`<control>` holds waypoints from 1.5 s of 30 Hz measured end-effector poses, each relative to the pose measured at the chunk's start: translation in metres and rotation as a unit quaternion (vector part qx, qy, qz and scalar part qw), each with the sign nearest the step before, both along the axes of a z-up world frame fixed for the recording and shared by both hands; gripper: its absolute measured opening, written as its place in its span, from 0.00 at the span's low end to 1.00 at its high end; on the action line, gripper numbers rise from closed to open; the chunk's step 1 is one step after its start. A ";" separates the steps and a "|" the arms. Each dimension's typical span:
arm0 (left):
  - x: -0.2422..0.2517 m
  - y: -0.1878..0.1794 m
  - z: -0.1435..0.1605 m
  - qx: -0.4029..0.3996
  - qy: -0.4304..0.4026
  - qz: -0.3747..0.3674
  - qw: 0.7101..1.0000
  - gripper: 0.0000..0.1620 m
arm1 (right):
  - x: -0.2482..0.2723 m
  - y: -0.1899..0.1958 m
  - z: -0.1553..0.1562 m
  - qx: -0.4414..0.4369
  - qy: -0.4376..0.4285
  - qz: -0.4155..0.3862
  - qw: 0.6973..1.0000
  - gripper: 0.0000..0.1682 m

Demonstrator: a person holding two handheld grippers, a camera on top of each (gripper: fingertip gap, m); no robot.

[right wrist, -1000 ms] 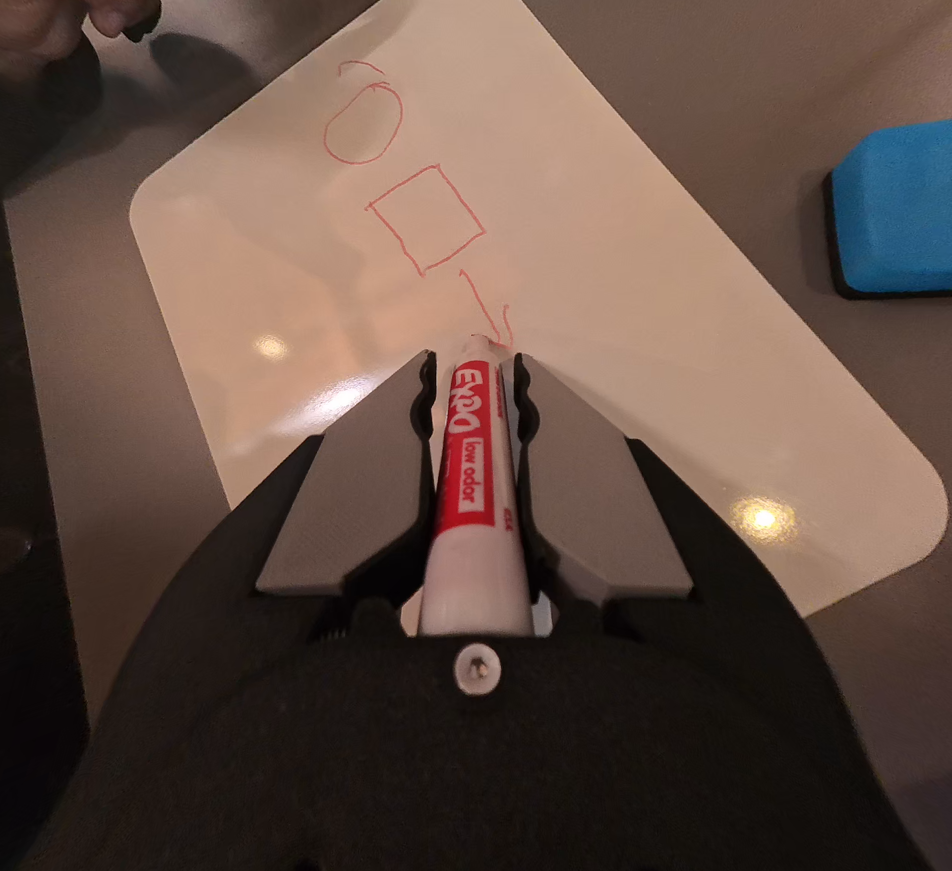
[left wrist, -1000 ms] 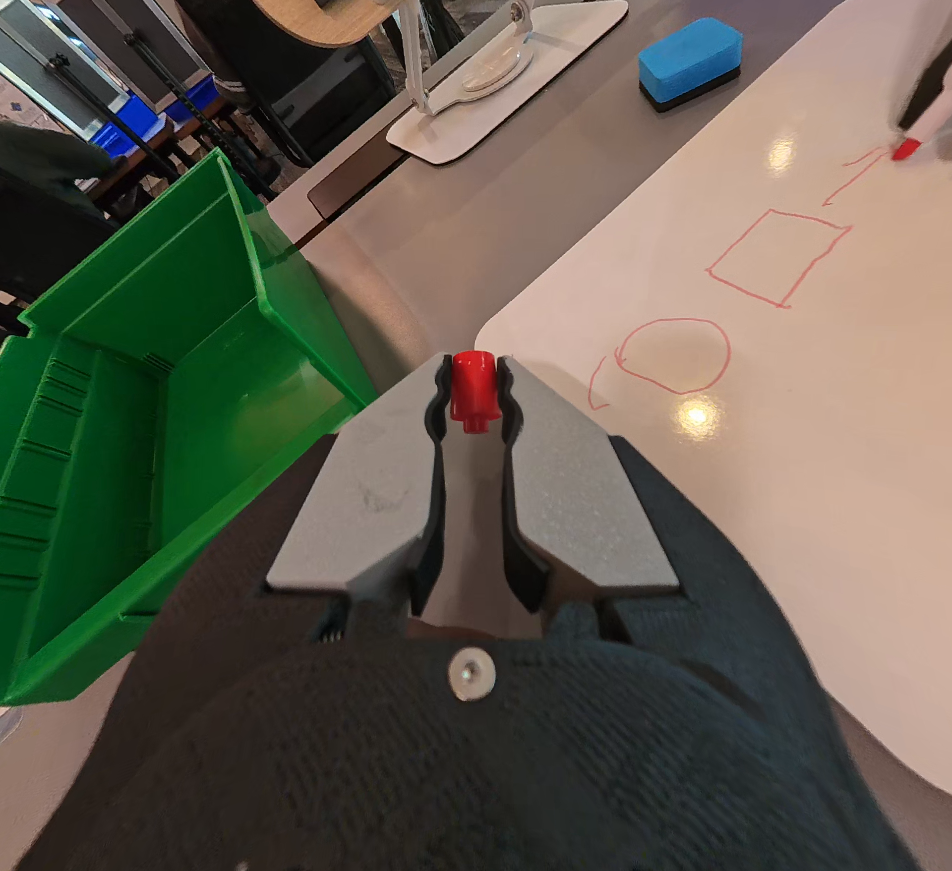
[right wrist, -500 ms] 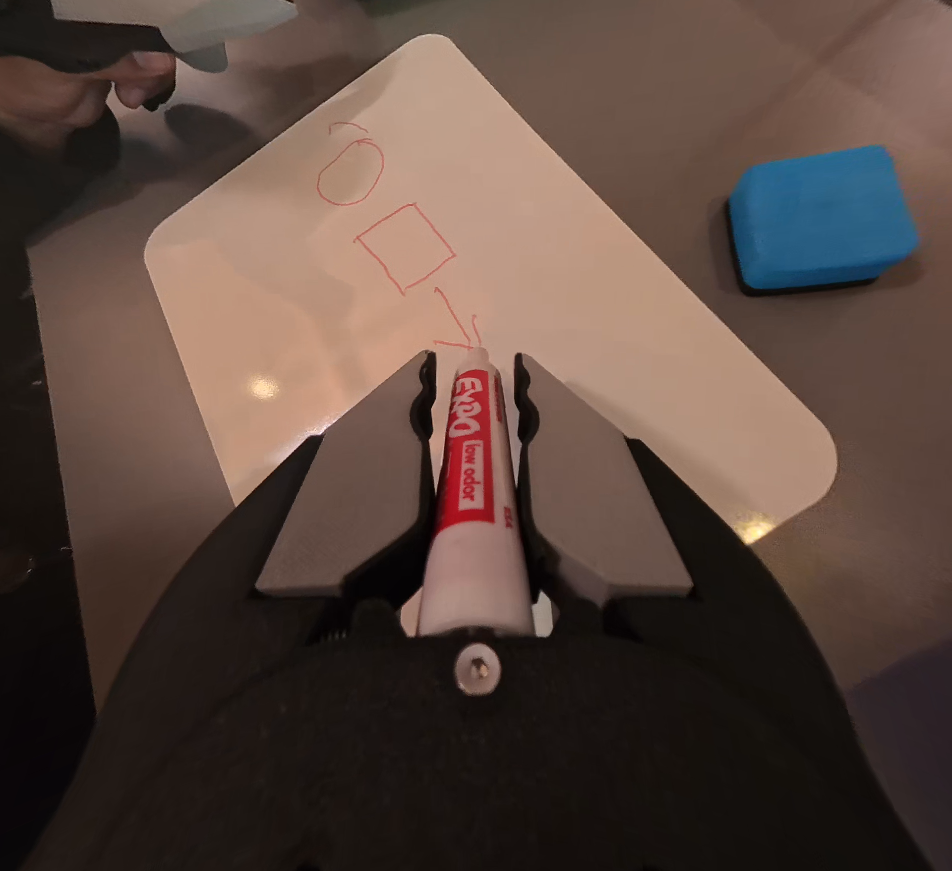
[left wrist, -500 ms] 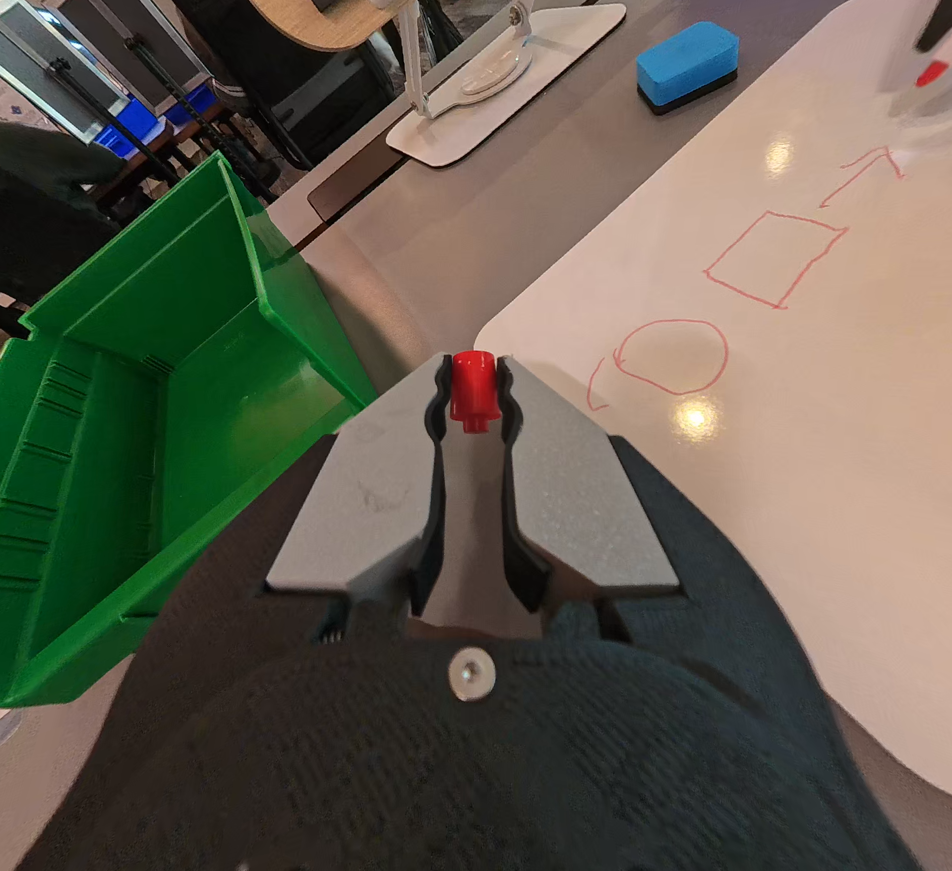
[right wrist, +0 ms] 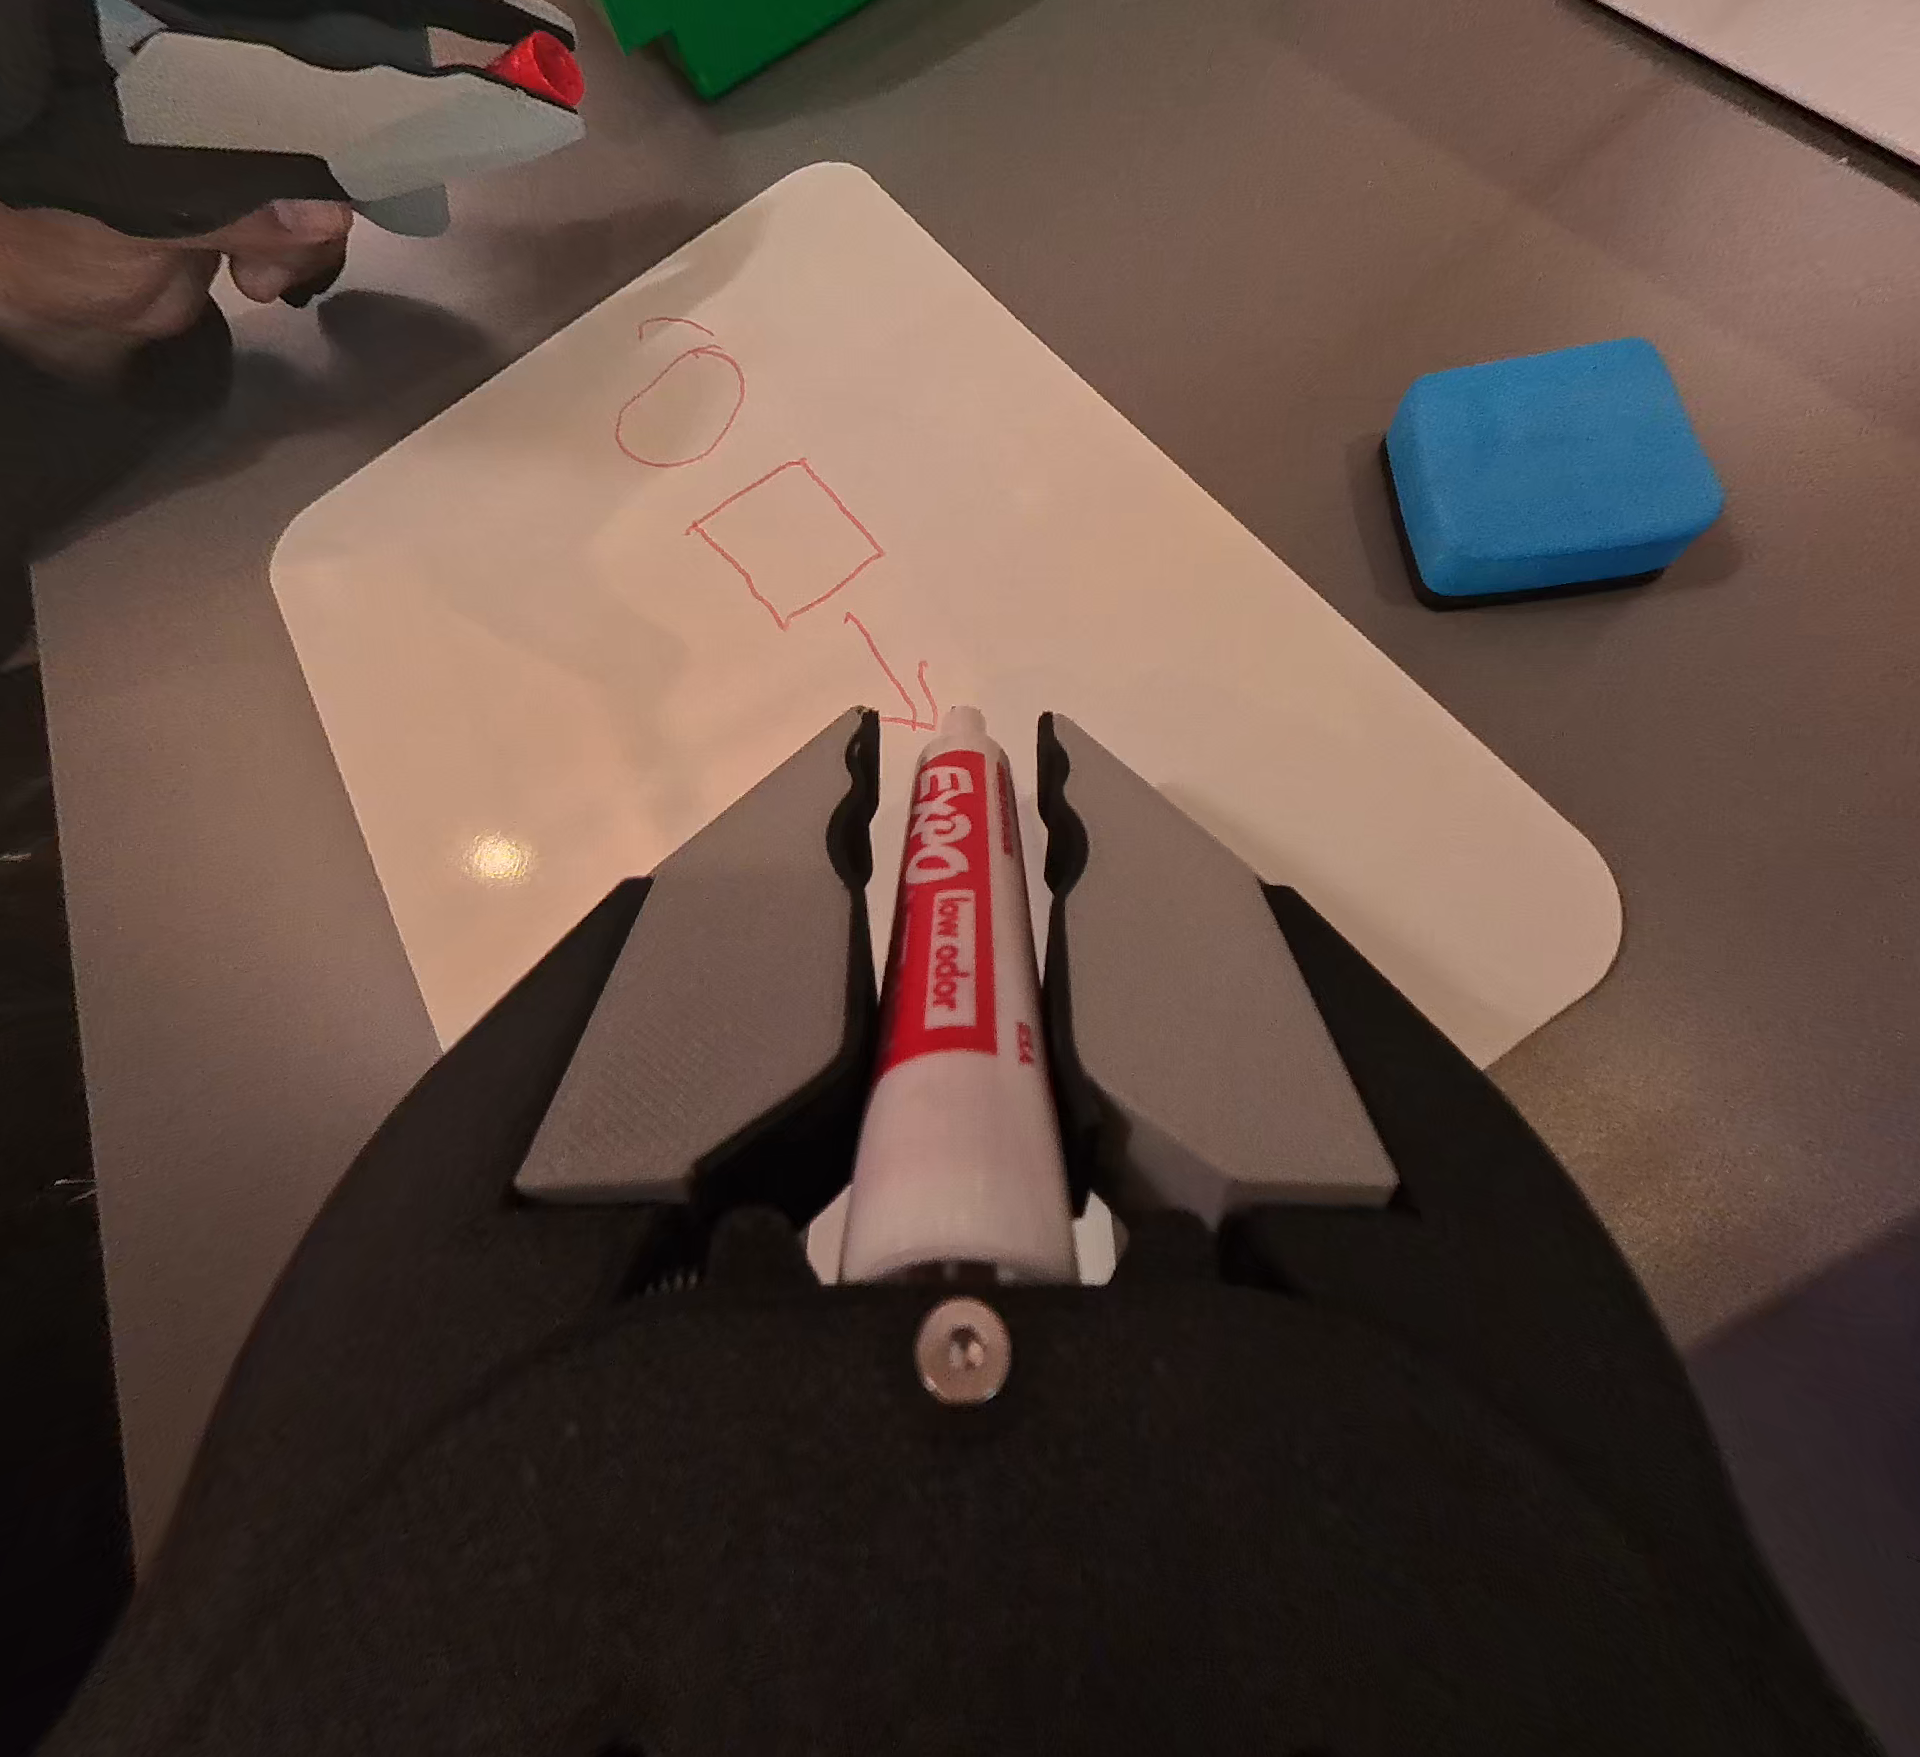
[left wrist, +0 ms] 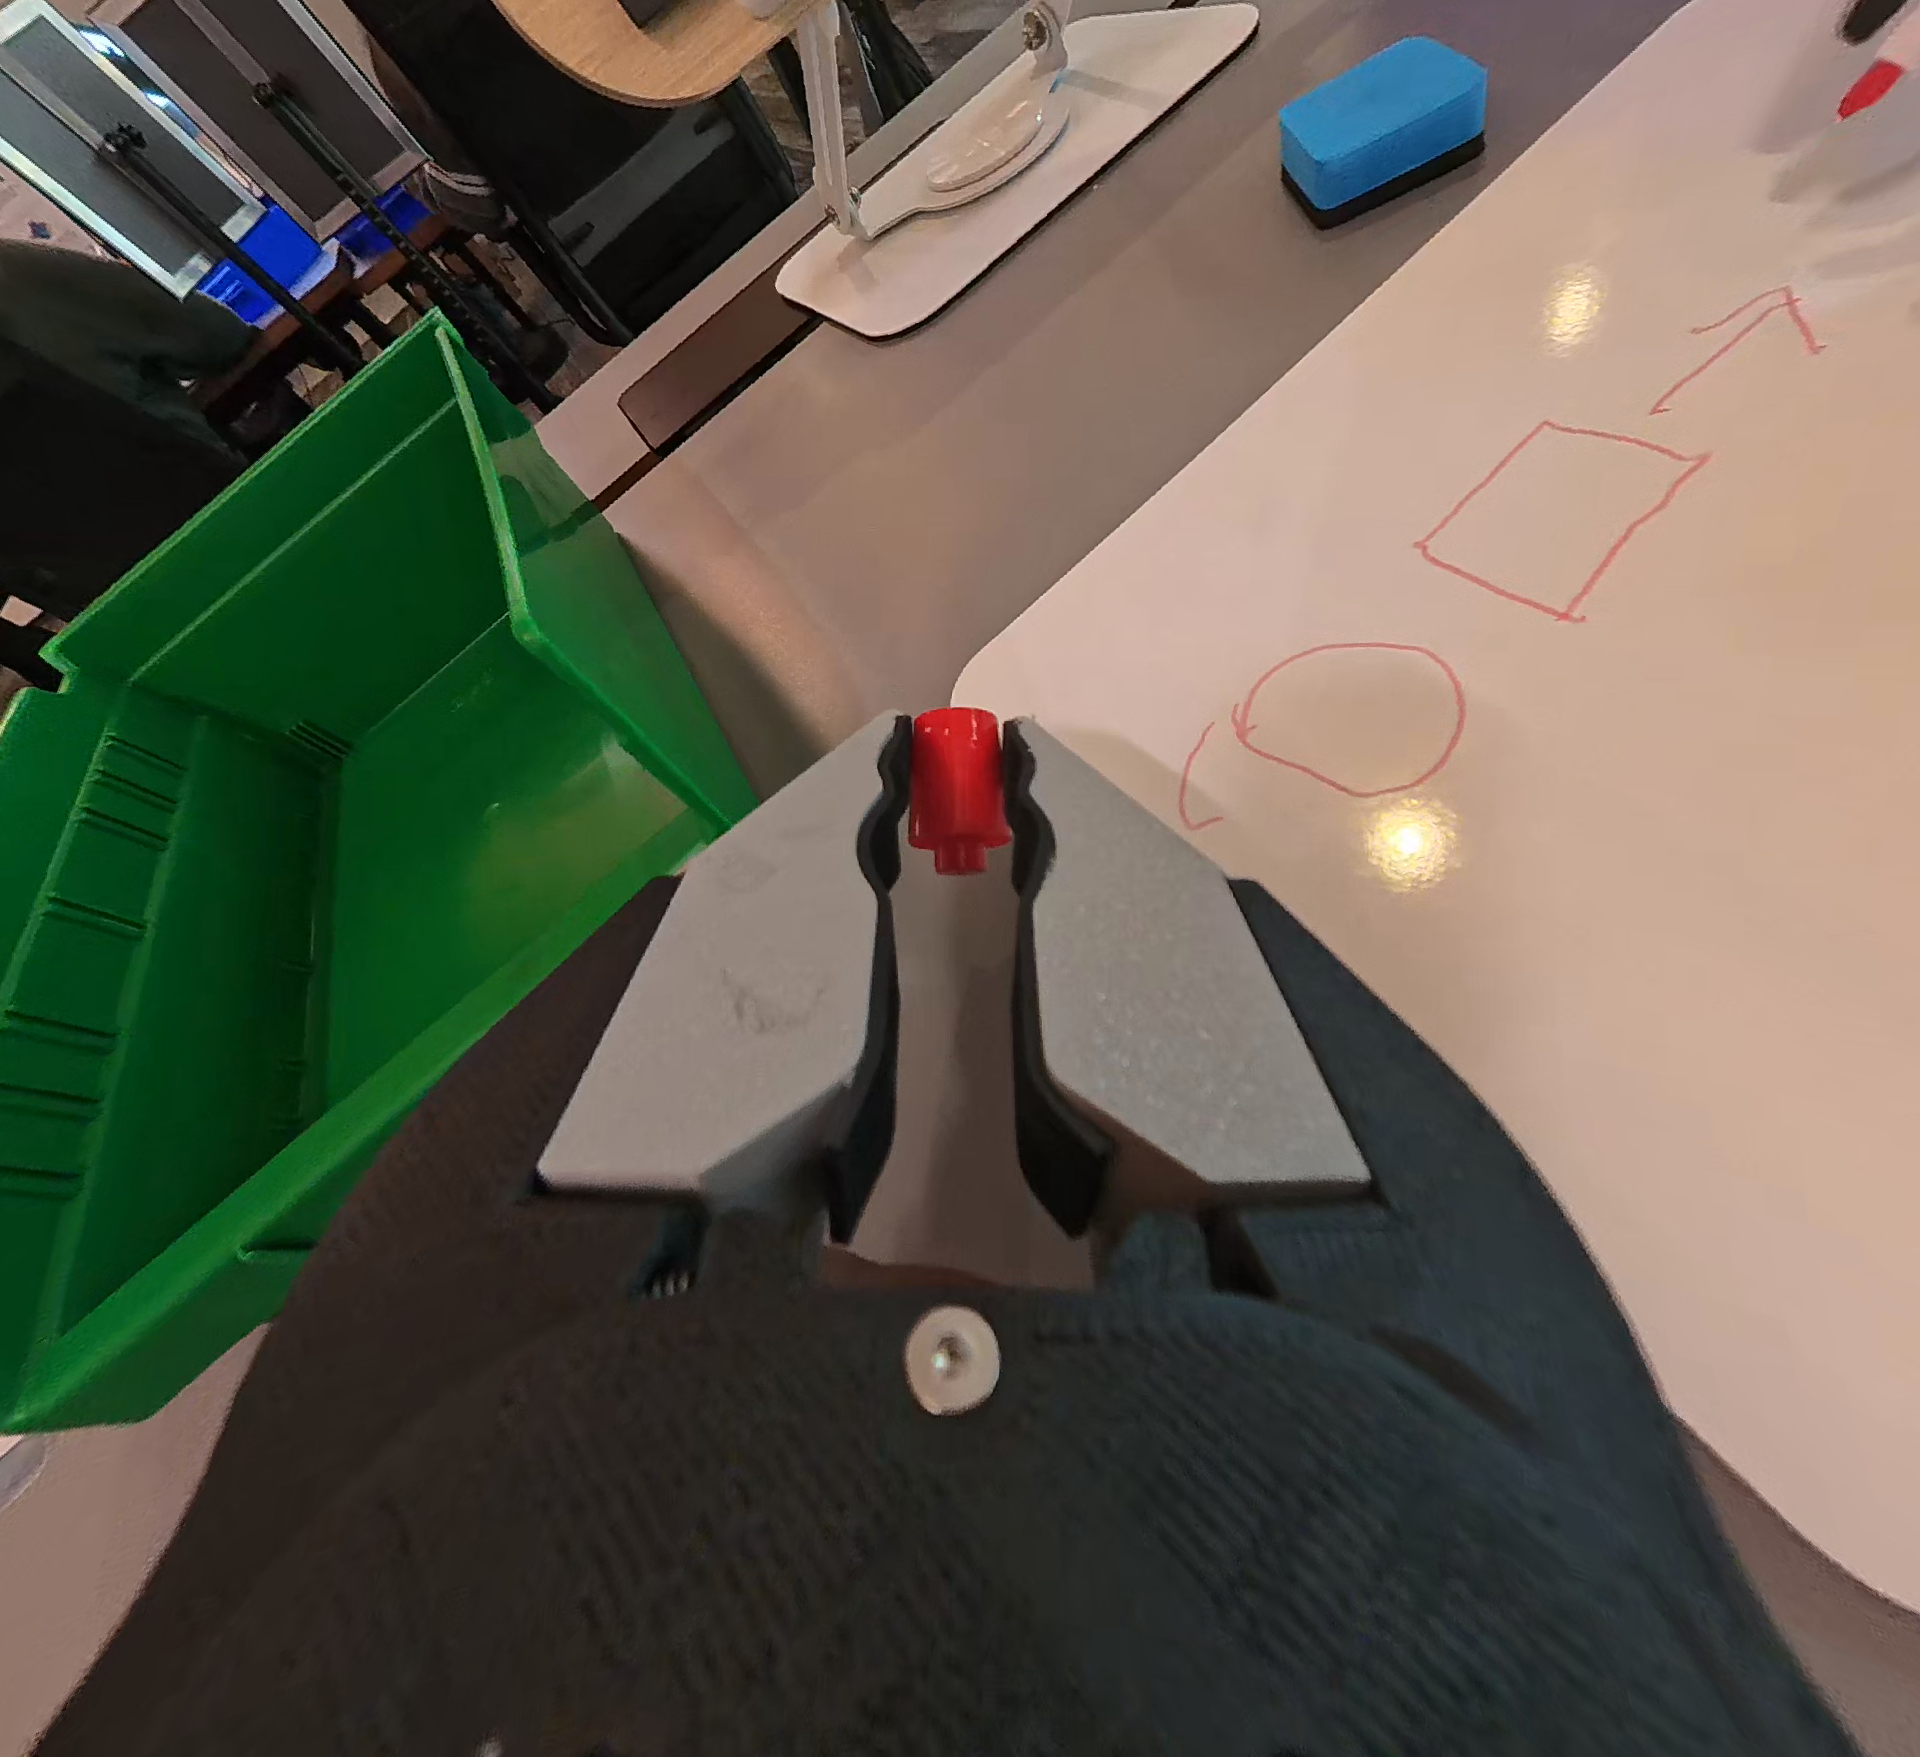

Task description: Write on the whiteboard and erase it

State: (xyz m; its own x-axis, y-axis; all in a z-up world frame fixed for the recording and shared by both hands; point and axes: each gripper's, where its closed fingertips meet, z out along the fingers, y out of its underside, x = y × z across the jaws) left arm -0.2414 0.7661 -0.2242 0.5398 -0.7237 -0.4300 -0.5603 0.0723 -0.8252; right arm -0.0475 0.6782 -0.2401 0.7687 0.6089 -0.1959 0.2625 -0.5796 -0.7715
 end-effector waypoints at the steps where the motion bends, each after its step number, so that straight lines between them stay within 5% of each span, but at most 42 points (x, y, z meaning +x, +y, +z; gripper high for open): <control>1: 0.000 0.000 0.000 0.001 0.000 0.000 1.000 0.10 | 0.000 0.000 0.000 0.000 0.001 0.000 1.000 0.17; 45: 0.000 0.000 0.003 0.004 -0.001 0.000 1.000 0.10 | -0.012 -0.011 -0.026 -0.053 -0.039 0.070 0.995 0.17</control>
